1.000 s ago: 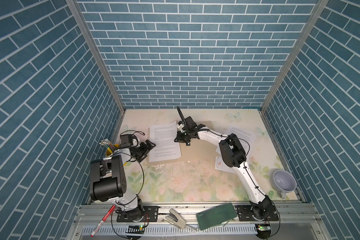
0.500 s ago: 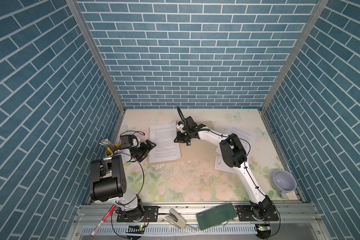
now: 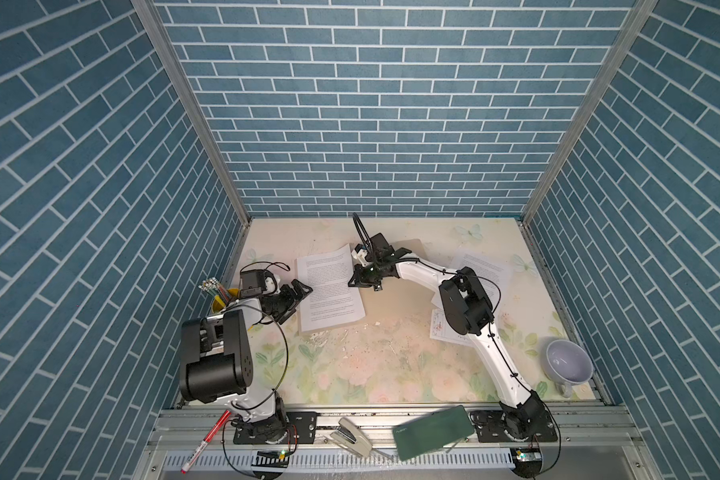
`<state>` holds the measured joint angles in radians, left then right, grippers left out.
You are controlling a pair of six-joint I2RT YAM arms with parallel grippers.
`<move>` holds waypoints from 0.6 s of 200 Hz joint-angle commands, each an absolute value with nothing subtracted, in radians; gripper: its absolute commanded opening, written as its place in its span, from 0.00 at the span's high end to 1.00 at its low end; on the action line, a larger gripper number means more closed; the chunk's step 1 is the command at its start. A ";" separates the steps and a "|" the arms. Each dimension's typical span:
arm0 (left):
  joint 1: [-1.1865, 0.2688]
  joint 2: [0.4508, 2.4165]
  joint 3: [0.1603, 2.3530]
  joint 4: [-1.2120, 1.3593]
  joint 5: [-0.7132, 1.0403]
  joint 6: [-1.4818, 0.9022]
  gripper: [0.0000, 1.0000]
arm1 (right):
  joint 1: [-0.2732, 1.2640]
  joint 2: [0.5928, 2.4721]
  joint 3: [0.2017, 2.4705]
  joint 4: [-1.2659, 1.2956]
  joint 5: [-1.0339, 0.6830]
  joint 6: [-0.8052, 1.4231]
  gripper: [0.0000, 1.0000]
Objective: Put the files into the folder
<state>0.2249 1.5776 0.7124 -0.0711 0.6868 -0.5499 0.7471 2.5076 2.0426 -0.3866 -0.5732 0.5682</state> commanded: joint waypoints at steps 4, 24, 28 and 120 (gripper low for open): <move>0.227 1.614 0.678 -0.114 0.673 -0.561 0.00 | 0.755 2.493 2.040 -0.380 -0.601 0.545 1.00; 0.227 1.618 0.680 -0.102 0.676 -0.571 0.00 | 0.755 2.492 2.042 -0.384 -0.602 0.532 1.00; 0.227 1.618 0.679 -0.100 0.676 -0.573 0.00 | 0.755 2.493 2.042 -0.386 -0.604 0.531 1.00; 0.227 1.644 0.682 -0.074 0.678 -0.584 0.00 | 0.765 2.500 2.043 -0.402 -0.627 0.520 1.00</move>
